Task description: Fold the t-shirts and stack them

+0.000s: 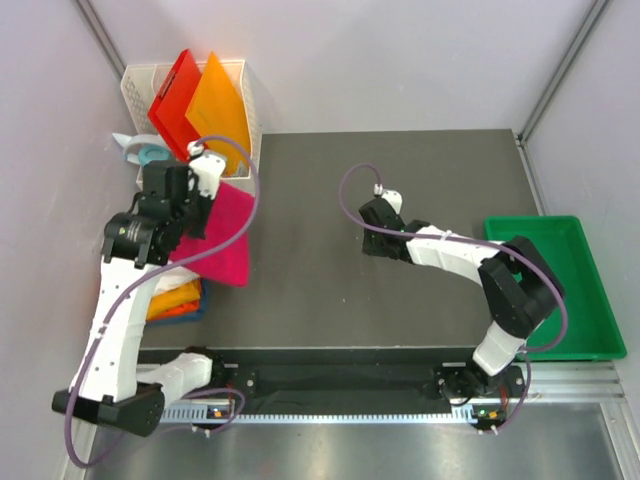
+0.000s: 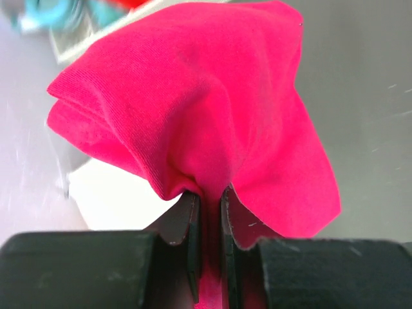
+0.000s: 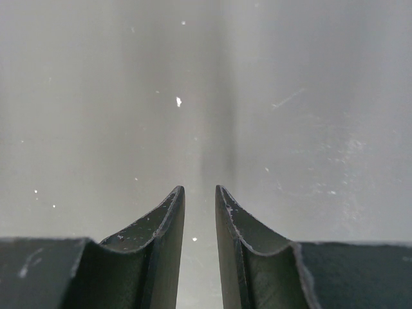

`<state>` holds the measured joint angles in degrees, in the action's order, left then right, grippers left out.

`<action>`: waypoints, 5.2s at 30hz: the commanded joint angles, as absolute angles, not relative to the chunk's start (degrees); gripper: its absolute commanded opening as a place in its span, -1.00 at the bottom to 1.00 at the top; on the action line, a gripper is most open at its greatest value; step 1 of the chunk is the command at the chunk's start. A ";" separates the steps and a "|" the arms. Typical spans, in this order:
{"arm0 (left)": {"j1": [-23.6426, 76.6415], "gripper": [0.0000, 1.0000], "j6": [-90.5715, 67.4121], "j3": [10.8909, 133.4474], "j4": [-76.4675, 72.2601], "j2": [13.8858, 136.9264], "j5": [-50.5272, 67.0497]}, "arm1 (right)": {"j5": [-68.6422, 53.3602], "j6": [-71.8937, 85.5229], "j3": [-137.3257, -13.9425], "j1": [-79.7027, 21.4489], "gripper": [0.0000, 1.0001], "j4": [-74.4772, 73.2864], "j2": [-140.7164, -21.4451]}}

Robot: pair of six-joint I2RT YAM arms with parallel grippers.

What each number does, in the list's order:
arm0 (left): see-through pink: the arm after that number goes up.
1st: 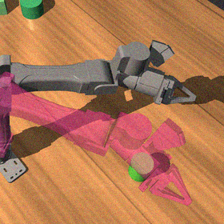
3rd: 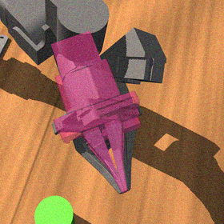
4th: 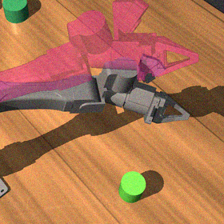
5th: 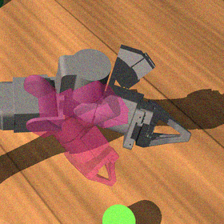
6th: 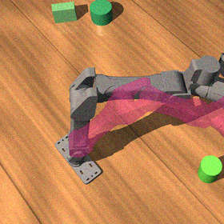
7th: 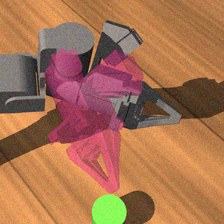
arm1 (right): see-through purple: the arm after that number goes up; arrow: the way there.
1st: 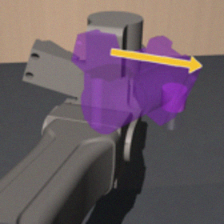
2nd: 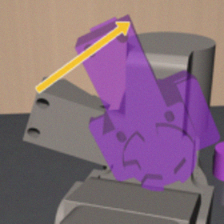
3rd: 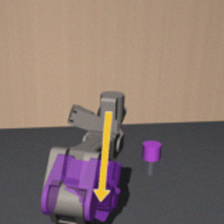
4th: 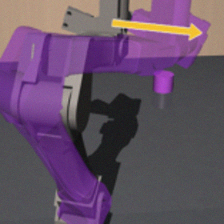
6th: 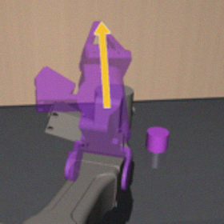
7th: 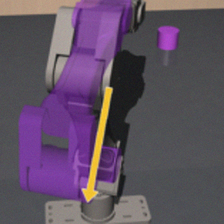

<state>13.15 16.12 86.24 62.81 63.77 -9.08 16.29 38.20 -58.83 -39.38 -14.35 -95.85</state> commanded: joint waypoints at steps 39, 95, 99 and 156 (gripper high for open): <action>-48.86 -1.00 28.91 84.45 53.17 79.44 32.87 | 13.71 38.76 -58.45 -39.29 -0.48 -10.72 -96.68; -27.45 -1.00 26.73 91.93 60.04 67.24 39.03 | 15.64 42.10 -61.35 -44.12 -0.49 -11.25 -101.17; -17.69 -1.00 19.00 92.72 58.54 68.55 36.48 | 16.43 42.80 -60.82 -44.12 -0.49 -12.04 -99.06; -60.21 -1.00 52.64 90.63 62.23 92.29 39.90 | 21.18 50.54 -66.79 -51.50 -0.49 -17.14 -104.14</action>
